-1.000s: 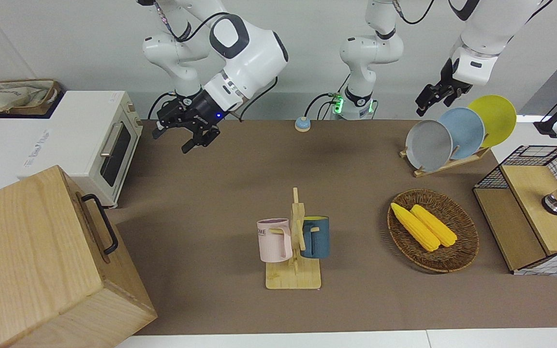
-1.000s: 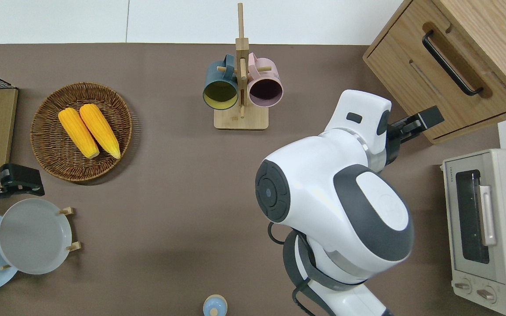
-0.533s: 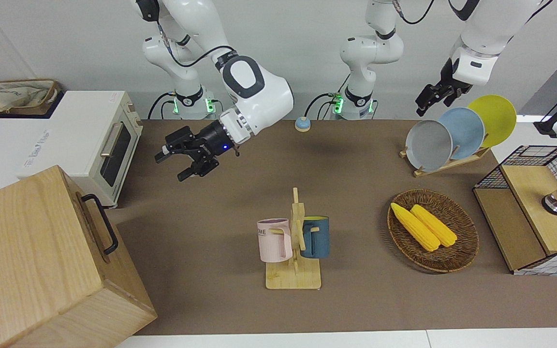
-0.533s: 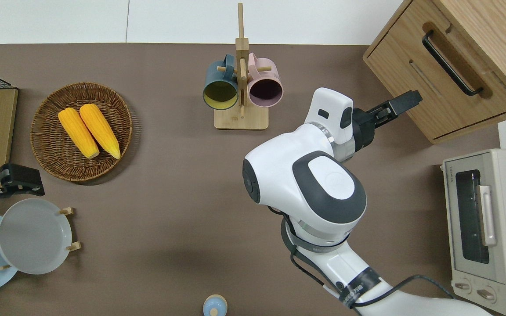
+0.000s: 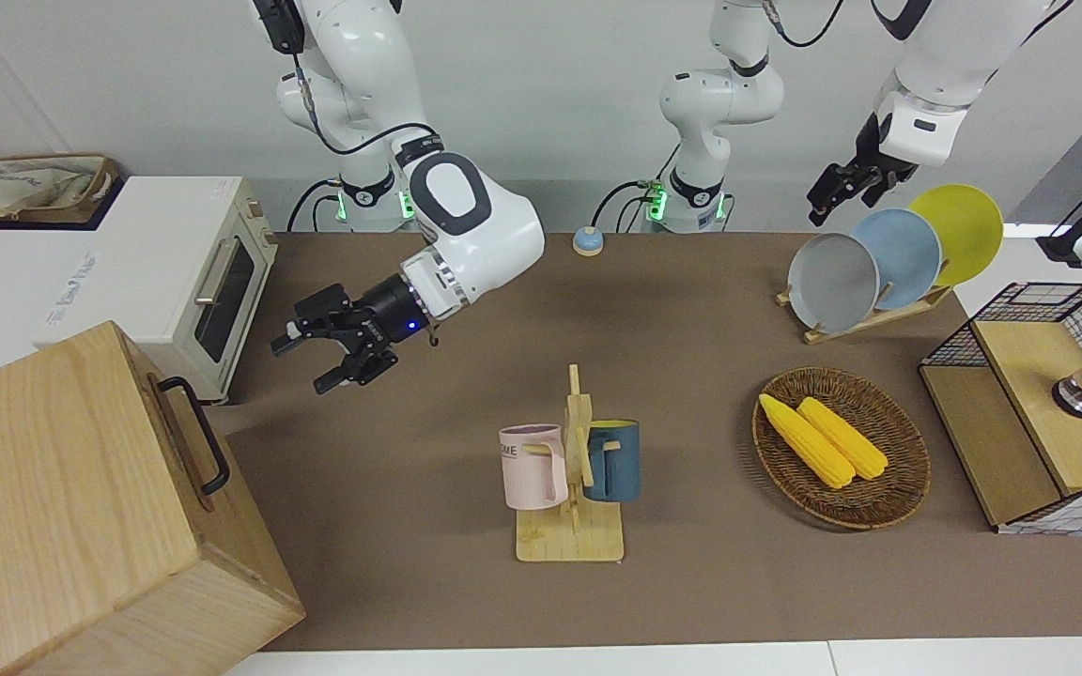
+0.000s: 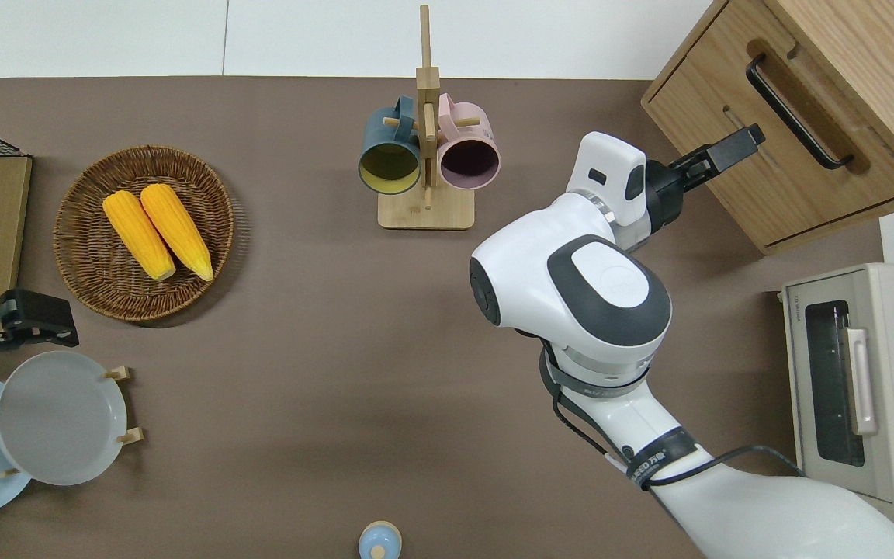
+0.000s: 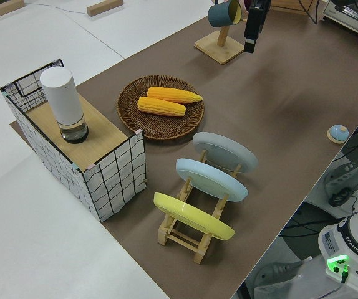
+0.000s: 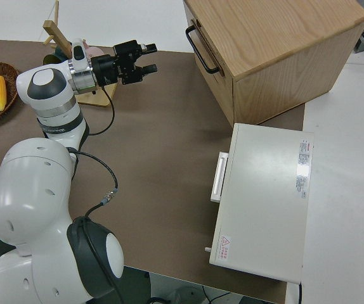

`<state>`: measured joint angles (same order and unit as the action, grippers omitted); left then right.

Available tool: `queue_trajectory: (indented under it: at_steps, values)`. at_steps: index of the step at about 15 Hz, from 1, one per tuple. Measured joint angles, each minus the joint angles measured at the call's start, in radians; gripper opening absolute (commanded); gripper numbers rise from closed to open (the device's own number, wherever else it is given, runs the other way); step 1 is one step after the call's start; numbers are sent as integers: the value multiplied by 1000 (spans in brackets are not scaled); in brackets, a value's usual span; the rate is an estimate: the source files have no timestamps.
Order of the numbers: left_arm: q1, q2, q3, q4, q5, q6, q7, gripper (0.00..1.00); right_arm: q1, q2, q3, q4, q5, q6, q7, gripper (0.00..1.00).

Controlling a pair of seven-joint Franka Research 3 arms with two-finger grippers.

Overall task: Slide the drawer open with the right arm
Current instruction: 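Swing the right gripper toward the black handle of the wooden drawer, then hook the right gripper onto the black drawer handle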

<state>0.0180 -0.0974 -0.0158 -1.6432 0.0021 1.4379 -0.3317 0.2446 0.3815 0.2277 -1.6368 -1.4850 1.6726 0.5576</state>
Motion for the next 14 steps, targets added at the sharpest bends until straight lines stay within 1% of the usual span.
queue_trajectory:
  at_steps: [6, 9, 11, 13, 14]
  values:
    - [0, 0, 0, 0, 0, 0, 0, 993, 0, 23, -80, 0, -72, 97, 2, 956]
    - [0, 0, 0, 0, 0, 0, 0, 993, 0, 35, -112, 0, -99, 136, 2, 948]
    - [0, 0, 0, 0, 0, 0, 0, 993, 0, 44, -140, 0, -115, 172, 2, 941]
    - [0, 0, 0, 0, 0, 0, 0, 993, 0, 53, -177, 0, -144, 215, 2, 904]
    - [0, 0, 0, 0, 0, 0, 0, 993, 0, 57, -189, 0, -154, 230, 5, 877]
